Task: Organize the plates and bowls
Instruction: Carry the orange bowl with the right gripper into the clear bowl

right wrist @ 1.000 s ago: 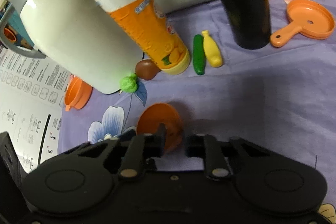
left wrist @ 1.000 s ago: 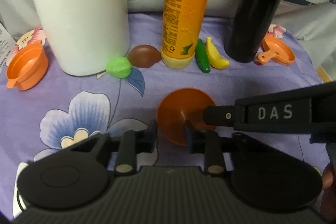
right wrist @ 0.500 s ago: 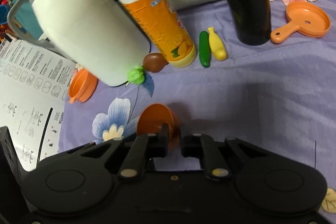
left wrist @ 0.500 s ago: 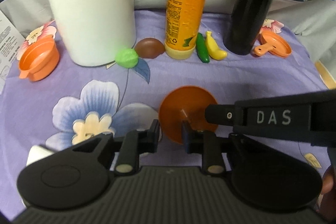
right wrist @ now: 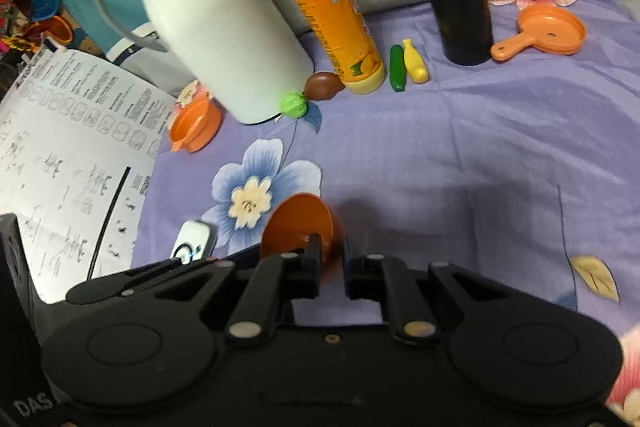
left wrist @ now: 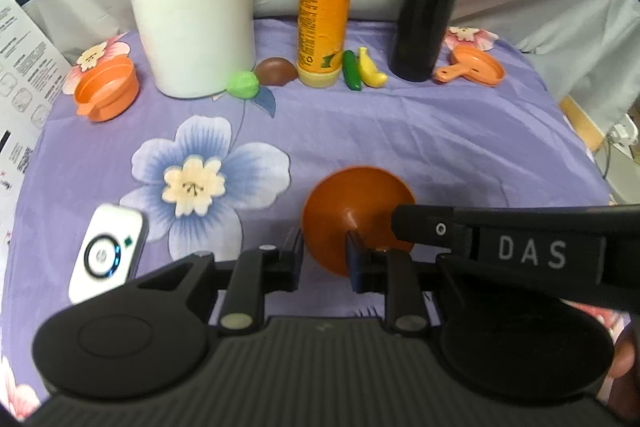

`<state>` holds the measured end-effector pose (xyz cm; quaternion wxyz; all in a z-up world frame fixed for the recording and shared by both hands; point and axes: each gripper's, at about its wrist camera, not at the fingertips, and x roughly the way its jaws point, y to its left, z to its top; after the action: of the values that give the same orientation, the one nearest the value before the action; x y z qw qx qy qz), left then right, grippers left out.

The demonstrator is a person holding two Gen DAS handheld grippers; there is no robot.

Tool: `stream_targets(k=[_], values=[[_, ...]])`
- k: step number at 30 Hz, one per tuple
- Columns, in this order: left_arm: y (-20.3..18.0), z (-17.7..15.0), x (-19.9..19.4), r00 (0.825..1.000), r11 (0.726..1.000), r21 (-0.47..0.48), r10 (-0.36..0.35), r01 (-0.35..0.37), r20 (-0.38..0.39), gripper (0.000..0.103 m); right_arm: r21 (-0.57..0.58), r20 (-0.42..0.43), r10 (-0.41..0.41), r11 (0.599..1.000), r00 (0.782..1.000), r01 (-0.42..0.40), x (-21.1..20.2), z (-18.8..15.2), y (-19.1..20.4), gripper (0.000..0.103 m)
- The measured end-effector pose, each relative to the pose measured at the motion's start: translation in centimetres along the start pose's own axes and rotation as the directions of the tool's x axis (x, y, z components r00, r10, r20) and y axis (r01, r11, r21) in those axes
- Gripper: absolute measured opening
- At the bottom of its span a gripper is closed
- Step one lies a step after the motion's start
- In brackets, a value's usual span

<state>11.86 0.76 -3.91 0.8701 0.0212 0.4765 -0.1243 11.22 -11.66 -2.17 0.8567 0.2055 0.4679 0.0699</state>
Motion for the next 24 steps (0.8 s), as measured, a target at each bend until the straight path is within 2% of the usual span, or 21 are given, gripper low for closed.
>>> stream_targets(k=[10,15,24], values=[[-2.3,-3.5,-5.2,1.0,0.999,0.04,-0.012,0.012,0.023,0.022,-0.021,0.053,0.015,1.0,0.998,-0.014,-6.3,-4.7,0.3,0.011],[-3.6,-5.1,-6.6,1.0,0.998,0.067,-0.015,0.014,0.017,0.022,-0.021,0.07,0.019,1.0,0.997,-0.017,-8.6,-6.9,-0.1,0.011],[-6.1,-7.9,-7.6,0.999,0.992,0.119,-0.04,0.041,-0.015,0.022,0.013,0.051,0.016,1.0,0.999,-0.016,-11.2,-10.2,-2.4,0.011]])
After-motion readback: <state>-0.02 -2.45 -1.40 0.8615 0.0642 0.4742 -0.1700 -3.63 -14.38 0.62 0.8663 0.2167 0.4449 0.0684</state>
